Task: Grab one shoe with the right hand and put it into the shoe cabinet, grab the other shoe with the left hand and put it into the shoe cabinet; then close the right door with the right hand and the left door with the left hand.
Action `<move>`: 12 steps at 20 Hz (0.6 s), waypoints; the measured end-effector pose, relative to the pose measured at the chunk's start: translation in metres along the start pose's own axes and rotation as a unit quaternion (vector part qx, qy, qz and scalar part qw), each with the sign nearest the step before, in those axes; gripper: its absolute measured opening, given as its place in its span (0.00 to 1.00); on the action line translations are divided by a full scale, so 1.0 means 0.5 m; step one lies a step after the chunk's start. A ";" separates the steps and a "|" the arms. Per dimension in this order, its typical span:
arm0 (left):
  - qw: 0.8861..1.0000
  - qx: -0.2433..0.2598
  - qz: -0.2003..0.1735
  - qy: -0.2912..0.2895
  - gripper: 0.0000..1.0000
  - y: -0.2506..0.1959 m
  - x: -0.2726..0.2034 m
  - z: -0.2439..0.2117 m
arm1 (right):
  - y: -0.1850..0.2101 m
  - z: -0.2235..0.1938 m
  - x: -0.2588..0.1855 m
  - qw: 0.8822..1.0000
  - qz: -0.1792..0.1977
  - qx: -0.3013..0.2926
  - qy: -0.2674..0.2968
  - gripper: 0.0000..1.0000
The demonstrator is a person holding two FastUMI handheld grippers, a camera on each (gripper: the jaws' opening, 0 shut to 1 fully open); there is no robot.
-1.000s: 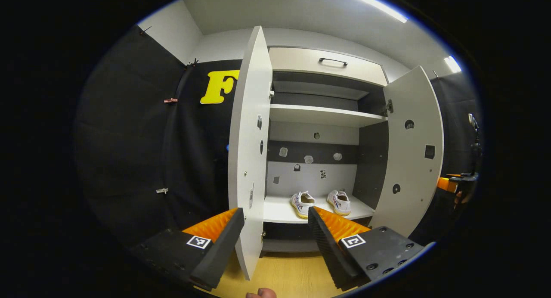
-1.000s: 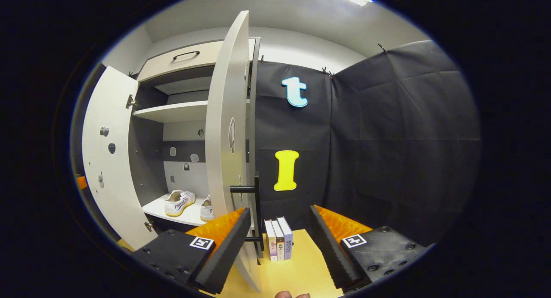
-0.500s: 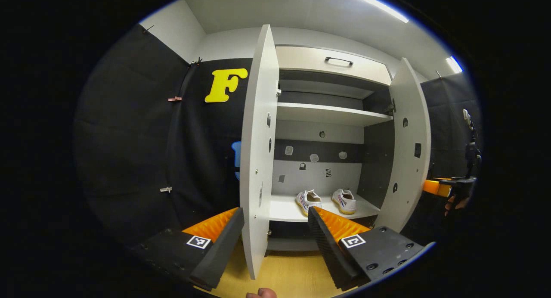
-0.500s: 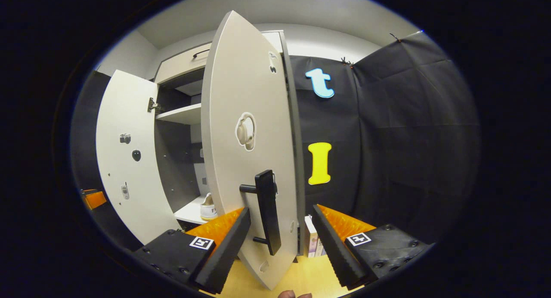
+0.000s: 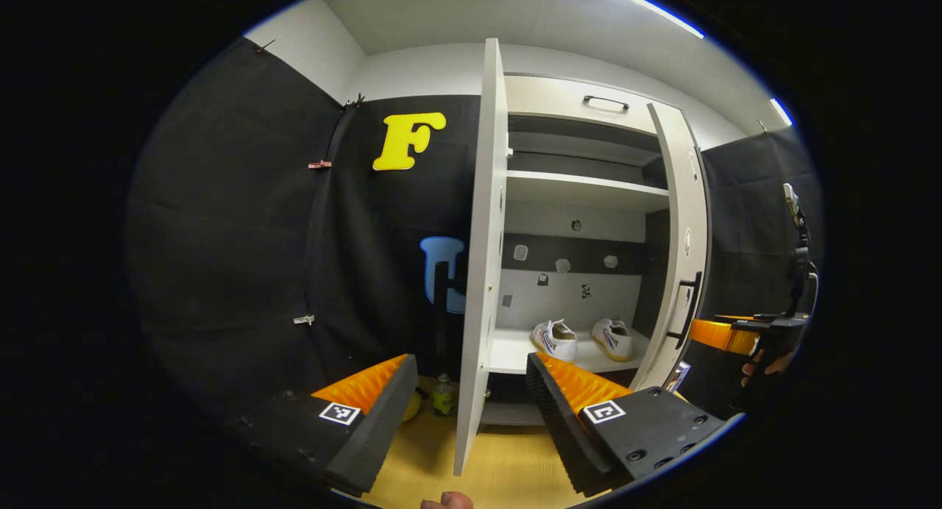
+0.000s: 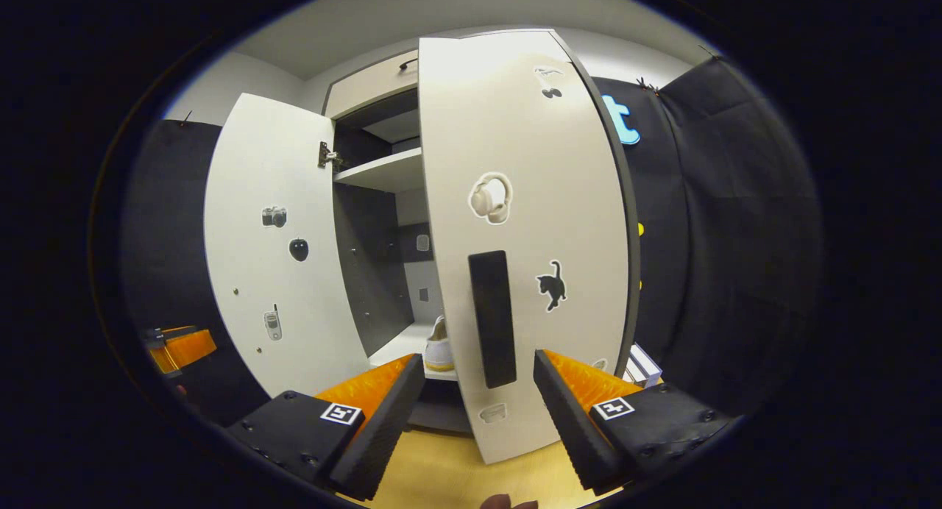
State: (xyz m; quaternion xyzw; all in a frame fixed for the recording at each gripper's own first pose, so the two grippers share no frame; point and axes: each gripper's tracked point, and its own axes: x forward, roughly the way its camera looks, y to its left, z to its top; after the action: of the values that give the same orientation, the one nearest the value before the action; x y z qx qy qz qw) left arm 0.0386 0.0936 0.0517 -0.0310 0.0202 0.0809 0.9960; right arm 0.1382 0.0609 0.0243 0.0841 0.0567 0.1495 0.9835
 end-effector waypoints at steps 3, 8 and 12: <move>1.000 0.001 0.014 0.000 0.94 0.035 0.010 -0.002 | 0.028 0.000 -0.009 1.000 0.012 0.001 0.000 0.98; 0.999 0.004 0.038 -0.007 0.94 0.107 0.044 0.006 | 0.050 0.001 -0.044 1.000 0.016 0.009 -0.001 0.98; 0.999 0.010 0.047 -0.009 0.94 0.155 0.080 0.019 | 0.045 0.002 -0.066 1.000 0.007 0.010 -0.009 0.98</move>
State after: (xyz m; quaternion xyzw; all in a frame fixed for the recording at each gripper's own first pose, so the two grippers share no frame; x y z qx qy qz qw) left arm 0.0659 0.1771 0.0549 -0.0192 0.0130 0.1274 0.9916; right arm 0.1008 0.0719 0.0322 0.0959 0.0487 0.1551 0.9820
